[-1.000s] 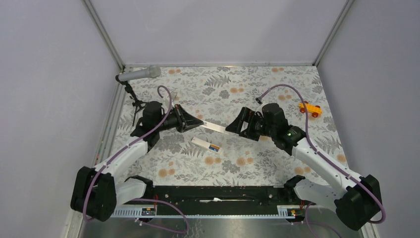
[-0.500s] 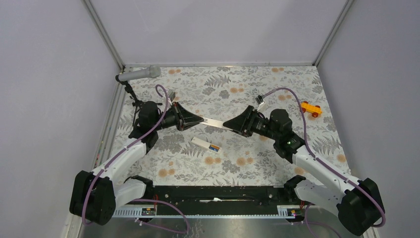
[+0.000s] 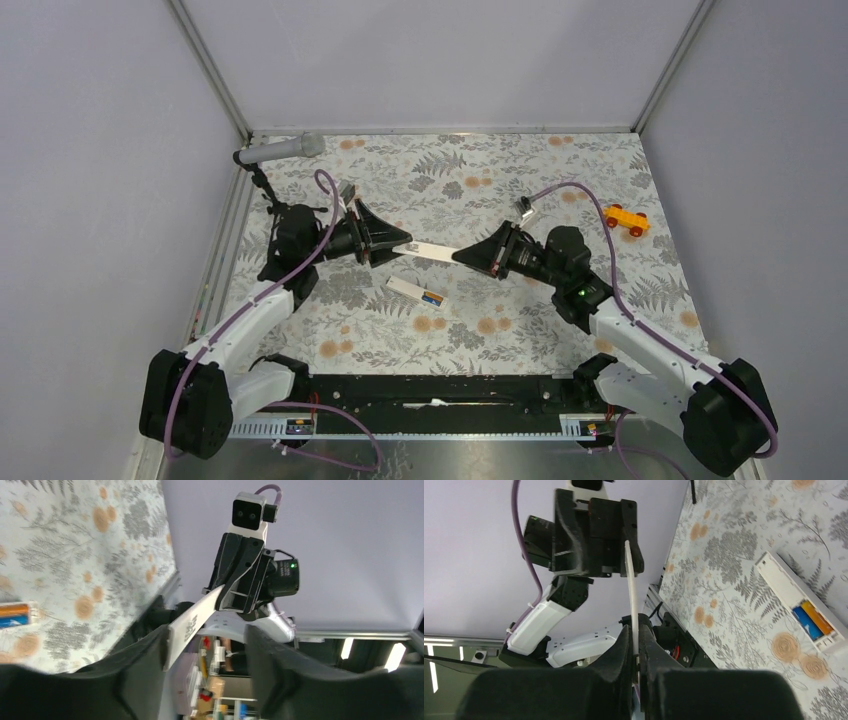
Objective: Load the batteries into the remote control
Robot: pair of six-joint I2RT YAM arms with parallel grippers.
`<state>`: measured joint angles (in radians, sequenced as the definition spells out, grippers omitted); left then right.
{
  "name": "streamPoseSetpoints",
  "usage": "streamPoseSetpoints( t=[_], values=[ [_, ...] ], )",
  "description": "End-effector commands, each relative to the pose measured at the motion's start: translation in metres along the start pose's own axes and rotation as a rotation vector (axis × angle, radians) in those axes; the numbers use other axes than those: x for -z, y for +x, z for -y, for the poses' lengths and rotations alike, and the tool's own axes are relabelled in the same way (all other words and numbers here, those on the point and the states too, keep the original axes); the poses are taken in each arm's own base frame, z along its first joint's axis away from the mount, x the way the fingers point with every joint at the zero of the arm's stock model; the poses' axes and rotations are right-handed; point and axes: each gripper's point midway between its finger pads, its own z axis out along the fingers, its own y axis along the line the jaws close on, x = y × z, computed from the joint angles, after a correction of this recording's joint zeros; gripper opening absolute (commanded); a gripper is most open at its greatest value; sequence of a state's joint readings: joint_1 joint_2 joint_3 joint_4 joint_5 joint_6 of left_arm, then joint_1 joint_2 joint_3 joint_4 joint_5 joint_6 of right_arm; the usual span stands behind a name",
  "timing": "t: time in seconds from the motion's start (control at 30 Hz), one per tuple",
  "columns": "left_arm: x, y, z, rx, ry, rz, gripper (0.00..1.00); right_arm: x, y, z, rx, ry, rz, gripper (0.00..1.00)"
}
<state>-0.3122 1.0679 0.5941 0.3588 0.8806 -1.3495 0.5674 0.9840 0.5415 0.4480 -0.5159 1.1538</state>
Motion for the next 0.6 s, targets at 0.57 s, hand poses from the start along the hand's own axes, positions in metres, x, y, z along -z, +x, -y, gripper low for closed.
streamPoseSetpoints(
  t=[0.57],
  values=[
    [0.080,-0.031,-0.145,-0.187,-0.702,0.220,0.92,-0.012,0.046,0.106,-0.159,0.194,0.036,0.00]
  ],
)
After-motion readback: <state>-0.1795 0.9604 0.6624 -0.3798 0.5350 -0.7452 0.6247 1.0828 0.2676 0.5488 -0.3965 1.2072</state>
